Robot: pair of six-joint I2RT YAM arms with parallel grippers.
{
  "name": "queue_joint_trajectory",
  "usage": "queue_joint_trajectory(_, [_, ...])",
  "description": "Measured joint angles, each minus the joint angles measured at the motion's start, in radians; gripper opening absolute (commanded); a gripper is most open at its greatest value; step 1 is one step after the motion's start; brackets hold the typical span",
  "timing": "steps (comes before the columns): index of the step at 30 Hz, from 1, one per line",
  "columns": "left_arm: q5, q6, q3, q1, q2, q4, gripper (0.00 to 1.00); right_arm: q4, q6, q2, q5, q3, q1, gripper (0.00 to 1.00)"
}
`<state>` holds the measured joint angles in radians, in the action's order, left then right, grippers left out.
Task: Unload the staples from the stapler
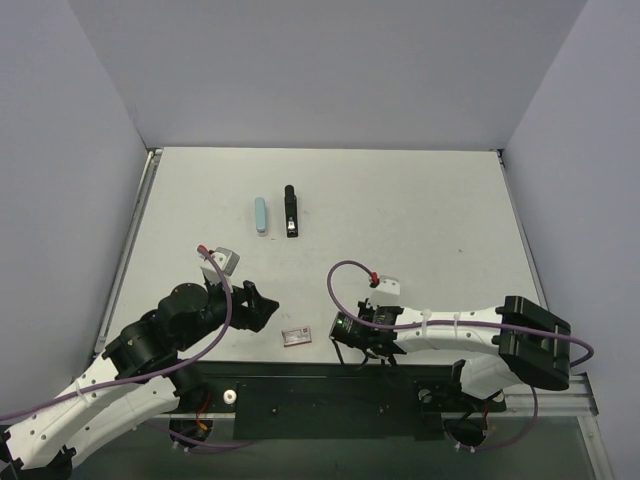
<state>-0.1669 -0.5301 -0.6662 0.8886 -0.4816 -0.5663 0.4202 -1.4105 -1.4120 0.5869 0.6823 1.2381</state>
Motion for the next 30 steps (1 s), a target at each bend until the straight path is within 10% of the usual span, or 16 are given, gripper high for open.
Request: queue_joint_trajectory(30, [0.007, 0.000, 0.000, 0.000, 0.000, 0.000, 0.85, 0.000, 0.002, -0.058, -0.002, 0.013, 0.000, 0.00])
